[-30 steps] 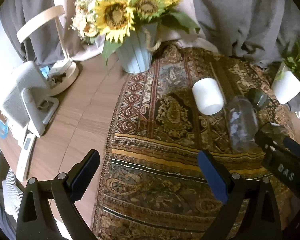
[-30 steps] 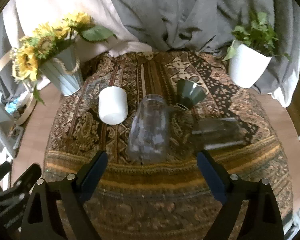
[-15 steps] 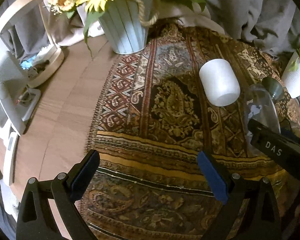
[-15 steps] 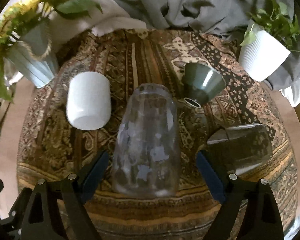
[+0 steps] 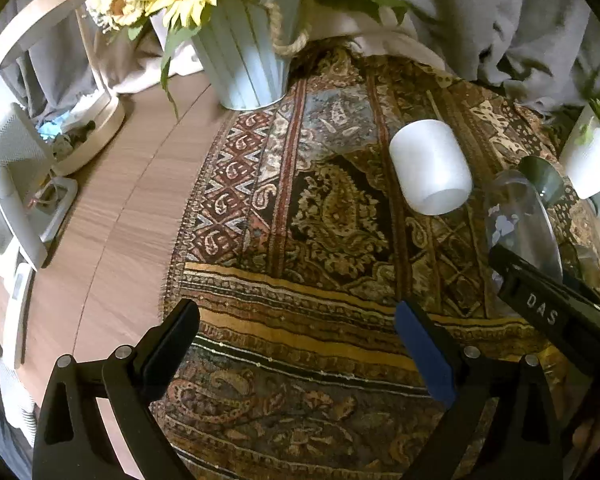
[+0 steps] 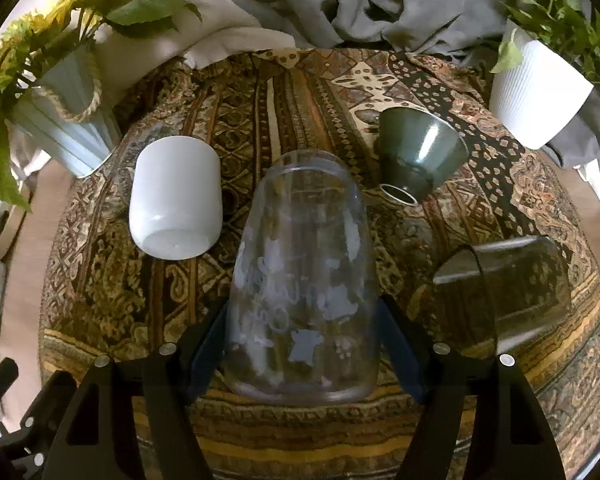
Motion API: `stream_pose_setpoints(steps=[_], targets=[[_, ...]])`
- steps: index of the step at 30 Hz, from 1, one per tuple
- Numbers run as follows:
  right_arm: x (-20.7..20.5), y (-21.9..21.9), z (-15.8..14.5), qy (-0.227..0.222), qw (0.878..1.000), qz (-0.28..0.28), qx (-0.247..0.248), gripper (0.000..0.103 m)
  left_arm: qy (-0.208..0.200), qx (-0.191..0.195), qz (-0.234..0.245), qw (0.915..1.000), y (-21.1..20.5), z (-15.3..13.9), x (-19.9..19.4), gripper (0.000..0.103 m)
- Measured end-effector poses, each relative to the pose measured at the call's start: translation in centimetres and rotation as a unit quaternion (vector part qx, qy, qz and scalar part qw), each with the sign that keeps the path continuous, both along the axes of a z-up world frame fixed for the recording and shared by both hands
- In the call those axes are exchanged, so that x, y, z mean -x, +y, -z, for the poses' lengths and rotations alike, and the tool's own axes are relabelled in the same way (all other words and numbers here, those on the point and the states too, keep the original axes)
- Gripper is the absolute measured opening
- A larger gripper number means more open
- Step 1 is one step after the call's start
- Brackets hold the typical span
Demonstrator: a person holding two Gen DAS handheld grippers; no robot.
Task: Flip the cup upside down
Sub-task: 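Lift the clear jar off the cloth with the right tool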
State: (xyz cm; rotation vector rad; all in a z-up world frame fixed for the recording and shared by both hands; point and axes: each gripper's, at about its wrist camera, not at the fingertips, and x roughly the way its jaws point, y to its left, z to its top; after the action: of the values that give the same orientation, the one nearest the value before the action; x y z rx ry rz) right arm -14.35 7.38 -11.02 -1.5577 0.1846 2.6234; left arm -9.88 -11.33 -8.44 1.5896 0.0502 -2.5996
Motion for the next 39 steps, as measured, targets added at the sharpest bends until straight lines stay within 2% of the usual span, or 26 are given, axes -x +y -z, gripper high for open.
stream_pose_setpoints(steps=[7,15,22,33,35,36,39], targets=[[-4.6,0.2,-2.5,0.017,1.000,-0.019,-0.004,0.072,0.007,-0.003,0.001,1.0000,-0.4,-1.6,-2.7,0.100],[-9.3,0.4,-2.0,-0.017,0.999,-0.034,0.019,0.072,-0.012,0.015,0.011,0.9998,-0.3,-1.2,-5.9,0.100],[-10.4,0.2,-0.4,-0.035,0.999,-0.038,0.011,0.072,-0.035,0.022,0.024,0.9989,0.3,0.3,-7.4,0.100],[-10.9,0.4,0.5,-0.043,0.999,-0.027,0.015,0.073,-0.037,0.026,0.029,0.9986,0.3,0.5,-8.1,0.100],[-11.1,0.5,0.3,-0.041,0.999,-0.024,0.019,0.079,-0.035,0.025,0.026,0.9987,0.2,0.2,-8.1,0.100],[-11.2,0.6,0.1,-0.038,0.999,-0.022,0.019,0.086,-0.034,0.025,0.024,0.9988,0.2,0.1,-8.2,0.100],[-12.0,1.0,-1.2,-0.025,0.999,-0.015,0.013,0.087,-0.024,0.025,0.024,0.9991,0.4,-1.0,-8.7,0.100]])
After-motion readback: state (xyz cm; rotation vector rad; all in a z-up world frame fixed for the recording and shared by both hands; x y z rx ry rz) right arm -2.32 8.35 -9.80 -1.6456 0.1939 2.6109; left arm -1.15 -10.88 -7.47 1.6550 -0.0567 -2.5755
